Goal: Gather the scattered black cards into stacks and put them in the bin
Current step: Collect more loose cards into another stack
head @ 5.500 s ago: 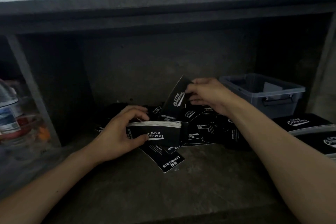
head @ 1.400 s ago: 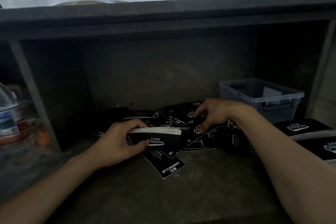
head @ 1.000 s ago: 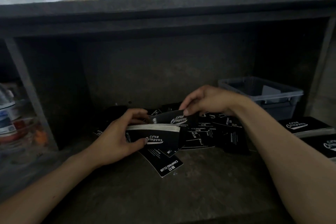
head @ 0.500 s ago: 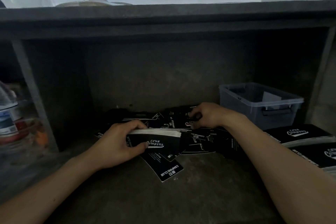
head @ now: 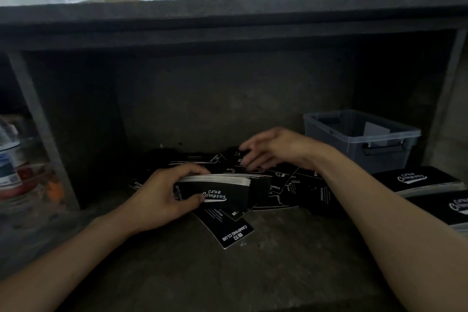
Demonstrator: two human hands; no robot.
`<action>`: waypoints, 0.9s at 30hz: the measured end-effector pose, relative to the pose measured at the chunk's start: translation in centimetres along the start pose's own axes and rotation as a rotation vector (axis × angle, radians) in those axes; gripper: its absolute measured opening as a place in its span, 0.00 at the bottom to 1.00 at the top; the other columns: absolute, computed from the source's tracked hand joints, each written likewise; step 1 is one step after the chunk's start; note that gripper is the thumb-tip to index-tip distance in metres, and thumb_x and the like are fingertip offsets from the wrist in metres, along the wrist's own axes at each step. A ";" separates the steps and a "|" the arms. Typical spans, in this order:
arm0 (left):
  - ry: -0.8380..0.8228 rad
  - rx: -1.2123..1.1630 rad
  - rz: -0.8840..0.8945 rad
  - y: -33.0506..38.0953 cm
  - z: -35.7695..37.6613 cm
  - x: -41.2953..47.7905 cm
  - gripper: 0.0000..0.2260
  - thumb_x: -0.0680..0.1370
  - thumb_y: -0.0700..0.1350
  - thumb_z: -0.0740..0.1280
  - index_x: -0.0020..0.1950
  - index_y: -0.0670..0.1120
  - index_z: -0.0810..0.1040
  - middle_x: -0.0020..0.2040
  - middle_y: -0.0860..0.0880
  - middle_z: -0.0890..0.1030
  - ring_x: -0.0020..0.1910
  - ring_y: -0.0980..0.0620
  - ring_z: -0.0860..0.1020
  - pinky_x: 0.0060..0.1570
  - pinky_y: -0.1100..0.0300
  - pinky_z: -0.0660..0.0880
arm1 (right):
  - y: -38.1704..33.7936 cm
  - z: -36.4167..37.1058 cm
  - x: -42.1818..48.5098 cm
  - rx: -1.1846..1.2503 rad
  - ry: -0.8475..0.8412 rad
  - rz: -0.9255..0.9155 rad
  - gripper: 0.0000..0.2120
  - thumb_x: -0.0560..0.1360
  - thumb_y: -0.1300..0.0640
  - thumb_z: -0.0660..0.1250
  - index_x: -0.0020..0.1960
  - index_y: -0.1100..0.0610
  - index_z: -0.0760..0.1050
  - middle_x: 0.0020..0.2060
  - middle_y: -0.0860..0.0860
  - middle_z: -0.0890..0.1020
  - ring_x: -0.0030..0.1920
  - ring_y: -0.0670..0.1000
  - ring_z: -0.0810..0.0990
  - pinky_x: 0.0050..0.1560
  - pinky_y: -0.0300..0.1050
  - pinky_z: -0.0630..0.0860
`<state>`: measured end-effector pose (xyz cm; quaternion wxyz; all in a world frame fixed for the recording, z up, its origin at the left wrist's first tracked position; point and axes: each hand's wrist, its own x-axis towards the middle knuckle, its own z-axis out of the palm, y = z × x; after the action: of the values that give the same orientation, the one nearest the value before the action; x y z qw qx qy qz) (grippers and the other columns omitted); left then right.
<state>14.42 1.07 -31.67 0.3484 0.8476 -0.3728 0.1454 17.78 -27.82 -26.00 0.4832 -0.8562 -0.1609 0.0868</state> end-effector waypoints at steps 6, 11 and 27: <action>0.014 0.014 -0.002 0.1 0.0 0.0 0.15 0.74 0.43 0.76 0.57 0.56 0.78 0.53 0.58 0.84 0.52 0.57 0.84 0.51 0.63 0.79 | 3.3 -1.5 1.0 -0.645 0.342 0.216 0.21 0.69 0.48 0.76 0.59 0.53 0.80 0.55 0.50 0.83 0.55 0.50 0.80 0.58 0.42 0.75; 0.081 0.081 0.013 0.3 0.1 0.0 0.17 0.71 0.42 0.79 0.54 0.54 0.78 0.51 0.57 0.82 0.50 0.57 0.82 0.51 0.60 0.79 | 2.6 -1.5 1.2 -0.555 0.491 0.173 0.16 0.65 0.56 0.80 0.51 0.51 0.83 0.48 0.48 0.84 0.51 0.48 0.81 0.53 0.38 0.76; 0.030 0.018 -0.026 0.7 0.0 0.0 0.17 0.74 0.40 0.76 0.59 0.52 0.78 0.53 0.59 0.85 0.51 0.59 0.84 0.53 0.62 0.79 | 0.4 -2.2 -1.8 -0.879 -0.014 0.275 0.32 0.70 0.64 0.71 0.69 0.43 0.71 0.66 0.48 0.73 0.61 0.49 0.74 0.53 0.35 0.72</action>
<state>13.89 0.78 -31.37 0.3482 0.8531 -0.3554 0.1569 16.84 -30.37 -25.24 0.0571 -0.9927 -0.0704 0.0793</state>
